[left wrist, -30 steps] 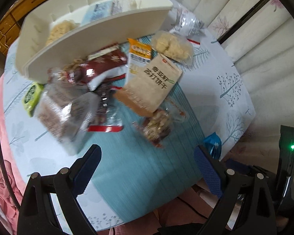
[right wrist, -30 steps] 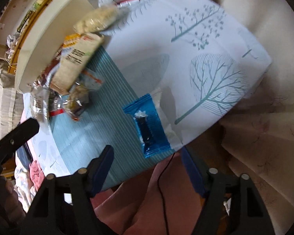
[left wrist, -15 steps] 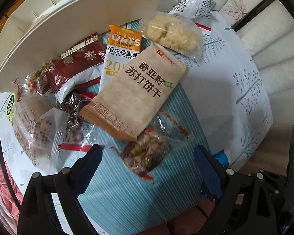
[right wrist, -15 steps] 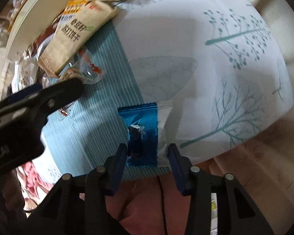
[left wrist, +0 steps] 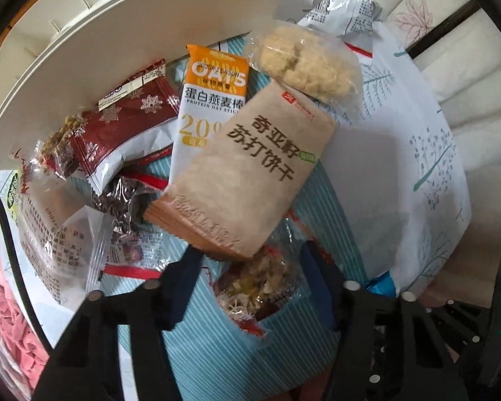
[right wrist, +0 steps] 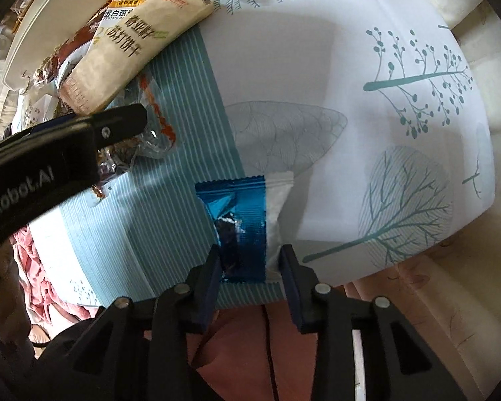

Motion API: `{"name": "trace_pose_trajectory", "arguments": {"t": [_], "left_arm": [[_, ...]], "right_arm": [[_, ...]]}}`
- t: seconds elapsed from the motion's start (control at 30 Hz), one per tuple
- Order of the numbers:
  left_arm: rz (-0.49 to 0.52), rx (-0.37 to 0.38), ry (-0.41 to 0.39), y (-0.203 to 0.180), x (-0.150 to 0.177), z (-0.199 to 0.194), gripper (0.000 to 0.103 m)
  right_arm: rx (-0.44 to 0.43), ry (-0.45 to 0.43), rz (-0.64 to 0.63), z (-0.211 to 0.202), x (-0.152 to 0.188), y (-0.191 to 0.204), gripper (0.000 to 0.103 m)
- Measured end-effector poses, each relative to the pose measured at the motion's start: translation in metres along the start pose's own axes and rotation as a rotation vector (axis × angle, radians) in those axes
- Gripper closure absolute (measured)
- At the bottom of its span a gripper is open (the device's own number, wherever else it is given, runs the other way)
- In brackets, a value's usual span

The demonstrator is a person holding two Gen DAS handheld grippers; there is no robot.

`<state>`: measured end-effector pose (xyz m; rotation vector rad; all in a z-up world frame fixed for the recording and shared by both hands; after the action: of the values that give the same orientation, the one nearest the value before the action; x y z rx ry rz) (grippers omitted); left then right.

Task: Organize snacks
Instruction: 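Grasp the small blue wrapped candy with the right tool while the left tool approaches the nut-cluster bag, then grasp and lift the clear nut-cluster bag with the left tool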

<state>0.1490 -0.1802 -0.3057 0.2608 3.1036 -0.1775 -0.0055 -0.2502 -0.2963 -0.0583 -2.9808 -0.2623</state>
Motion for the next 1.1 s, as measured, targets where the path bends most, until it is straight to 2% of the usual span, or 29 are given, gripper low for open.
{"name": "trace_pose_trajectory", "arguments": {"t": [0.1,0.3,0.5,0.53,0.57,0.63,0.77,0.83,0.93,1.03,1.1], "left_arm": [[-0.021,0.027,-0.002,0.006,-0.004,0.001,0.063],[-0.036,0.073,0.001,0.021,-0.005,0.000,0.064],[-0.064,0.136,-0.005,0.049,0.007,-0.013,0.067],[-0.069,0.148,-0.008,0.052,0.008,-0.014,0.069],[-0.077,0.168,-0.019,0.057,0.009,-0.017,0.096],[-0.095,0.215,-0.013,0.064,0.014,-0.025,0.098],[-0.106,0.233,-0.017,0.070,0.022,-0.036,0.097],[-0.118,0.247,-0.009,0.074,0.024,-0.037,0.095],[-0.113,0.246,0.000,0.077,0.030,-0.038,0.082],[-0.105,0.230,0.009,0.071,0.036,-0.036,0.058],[-0.105,0.221,0.021,0.067,0.040,-0.034,0.027]], "right_arm": [[-0.007,-0.006,0.014,-0.001,0.001,-0.002,0.071],[-0.016,-0.028,0.059,-0.010,0.007,-0.006,0.073],[-0.024,-0.075,0.108,-0.022,0.010,-0.012,0.074],[-0.024,-0.083,0.114,-0.025,0.011,-0.013,0.074],[-0.025,-0.096,0.125,-0.028,0.014,-0.015,0.074],[-0.024,-0.112,0.147,-0.032,0.017,-0.018,0.074],[-0.027,-0.136,0.183,-0.039,0.026,-0.023,0.074],[-0.031,-0.154,0.198,-0.045,0.029,-0.024,0.074],[-0.033,-0.173,0.212,-0.051,0.034,-0.025,0.074],[-0.034,-0.187,0.221,-0.058,0.039,-0.026,0.074],[-0.039,-0.197,0.228,-0.061,0.044,-0.026,0.074]]}}
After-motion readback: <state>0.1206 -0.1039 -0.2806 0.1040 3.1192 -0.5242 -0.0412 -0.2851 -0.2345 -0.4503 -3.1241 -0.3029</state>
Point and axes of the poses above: each gripper's, at about its wrist camera, not at the fingertips, and z roughly the way its jaws point, y to its left, x to its underside, the point moved 1 cm from there along z, roughly the way its jaws point, and after that the axes turned 11 degrees about -z, right-handed, at the moved point
